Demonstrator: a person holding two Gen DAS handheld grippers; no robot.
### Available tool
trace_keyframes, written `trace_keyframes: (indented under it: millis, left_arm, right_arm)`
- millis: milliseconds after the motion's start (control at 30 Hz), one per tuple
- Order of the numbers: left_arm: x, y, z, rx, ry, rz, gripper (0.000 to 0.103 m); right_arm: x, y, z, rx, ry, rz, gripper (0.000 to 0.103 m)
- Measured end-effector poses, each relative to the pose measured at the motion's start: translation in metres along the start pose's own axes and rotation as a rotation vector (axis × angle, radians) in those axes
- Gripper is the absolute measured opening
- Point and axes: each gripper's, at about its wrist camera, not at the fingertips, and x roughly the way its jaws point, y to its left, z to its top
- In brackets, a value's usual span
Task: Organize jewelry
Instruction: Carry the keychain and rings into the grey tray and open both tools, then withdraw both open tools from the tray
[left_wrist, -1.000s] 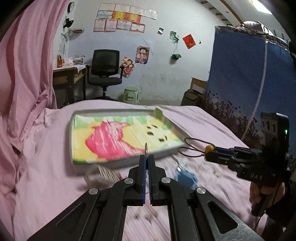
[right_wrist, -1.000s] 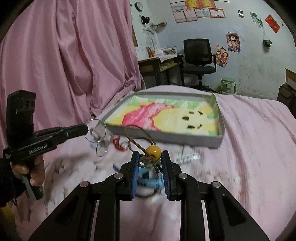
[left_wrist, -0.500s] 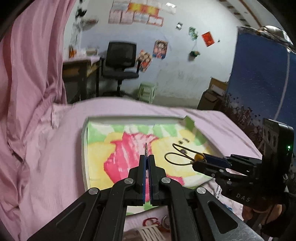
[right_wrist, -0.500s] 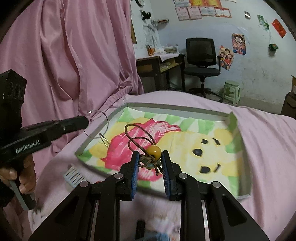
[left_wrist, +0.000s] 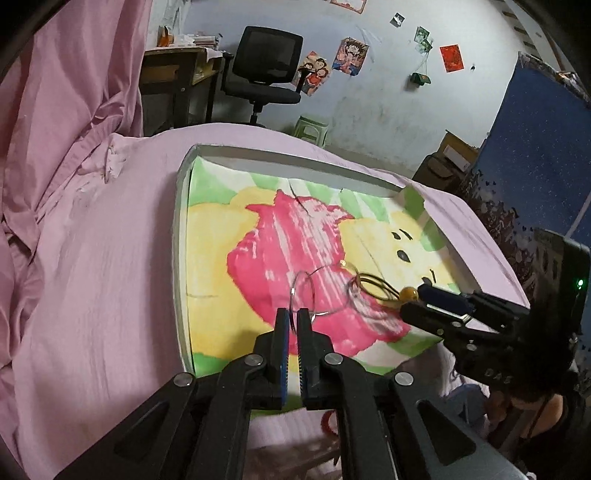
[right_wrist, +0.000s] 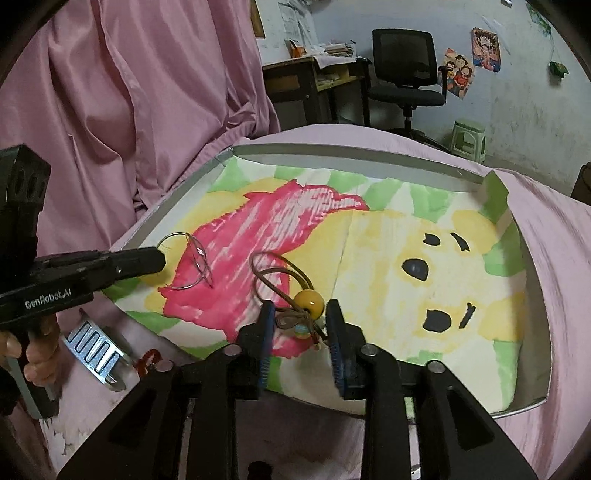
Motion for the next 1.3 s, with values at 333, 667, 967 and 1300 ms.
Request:
trace_keyframes:
  millis: [333,667,967,1300]
  left_arm:
    - [-0.051,-0.001,-0.024,-0.033,-0.244,-0.008,0.067]
    - [-0.108,-0.025,-0.061,0.026,-0.443,0.076,0.090]
    - [-0.133,-0.050,-0.102,0.081,-0.493,0.107,0.097]
    - [-0.145,-0.055,-0.133,0.088,-0.508,0.130,0.101]
  right_arm:
    - [-0.035,-0.006,-0.015,0.026,-0.118,-0.032,0.053]
    - [-0.102,0.000,-0.044,0.044,-0.350,-0.061,0.080]
    - [-0.150,0.012,-0.075,0.016,-0.480,-0.105,0.096]
    - [-0.179,0.031,-0.103,-0.044,-0.540,-0.162,0.102]
